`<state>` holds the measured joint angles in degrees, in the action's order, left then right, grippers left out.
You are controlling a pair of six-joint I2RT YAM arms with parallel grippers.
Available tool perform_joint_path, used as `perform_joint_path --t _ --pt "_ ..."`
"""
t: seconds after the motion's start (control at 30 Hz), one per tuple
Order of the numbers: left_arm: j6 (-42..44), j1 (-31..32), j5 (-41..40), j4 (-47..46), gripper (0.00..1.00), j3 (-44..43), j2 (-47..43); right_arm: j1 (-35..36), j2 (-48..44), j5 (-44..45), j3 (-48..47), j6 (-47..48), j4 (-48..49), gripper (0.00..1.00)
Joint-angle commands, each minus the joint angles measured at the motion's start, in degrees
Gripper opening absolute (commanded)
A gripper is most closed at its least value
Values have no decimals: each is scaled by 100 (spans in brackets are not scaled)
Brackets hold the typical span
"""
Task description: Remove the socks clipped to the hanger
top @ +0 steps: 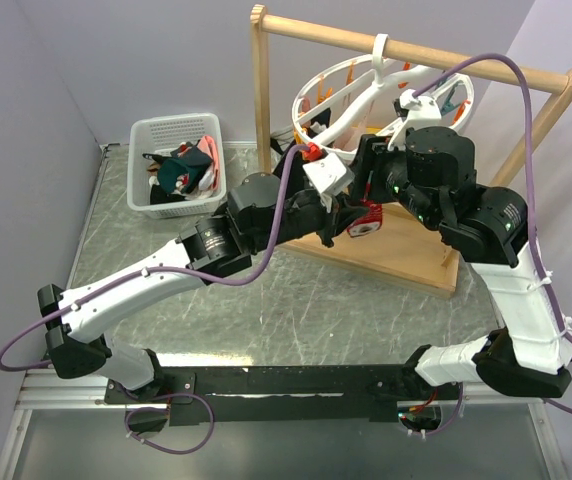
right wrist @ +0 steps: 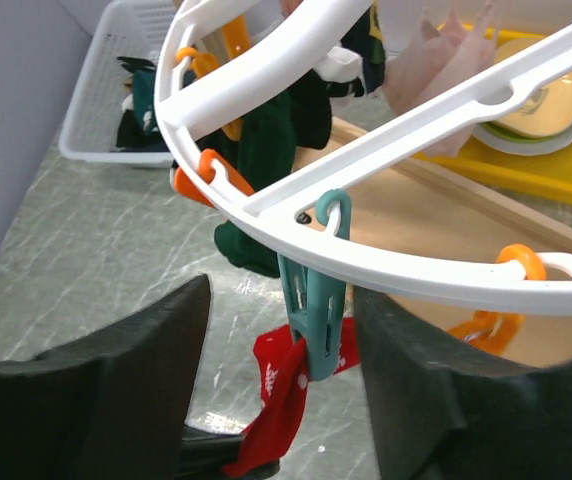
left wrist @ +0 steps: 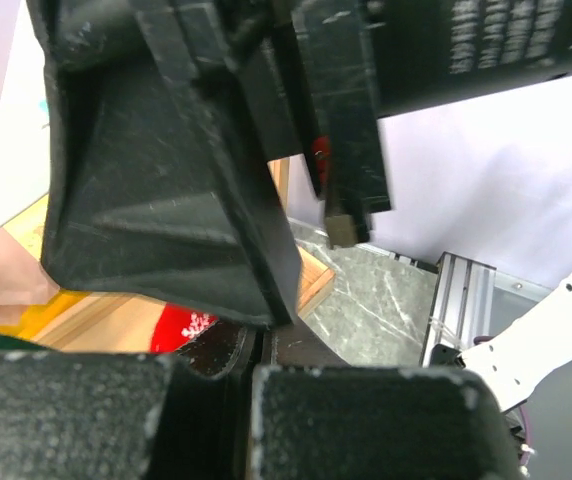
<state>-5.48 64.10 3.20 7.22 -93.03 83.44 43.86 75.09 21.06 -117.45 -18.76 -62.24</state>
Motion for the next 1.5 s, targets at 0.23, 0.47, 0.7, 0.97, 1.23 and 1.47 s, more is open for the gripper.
perform_joint_path --t 0.23,0.47,0.7,0.97,1.23,1.47 --pt "275 217 -100 86 1 -391 102 27 137 522 29 233 247 56" --pt "363 261 -171 147 1 -452 120 62 252 908 91 373 309 49" --pt "389 270 -162 174 1 -488 208 79 252 1049 152 435 405 34" --pt "328 270 602 534 1 -479 322 88 138 1084 345 514 563 22" --pt "152 279 691 895 1 -5 33 79 -3 1085 591 514 687 20" --pt "-23 191 340 1324 1 611 -591 88 -100 1093 732 523 757 20"
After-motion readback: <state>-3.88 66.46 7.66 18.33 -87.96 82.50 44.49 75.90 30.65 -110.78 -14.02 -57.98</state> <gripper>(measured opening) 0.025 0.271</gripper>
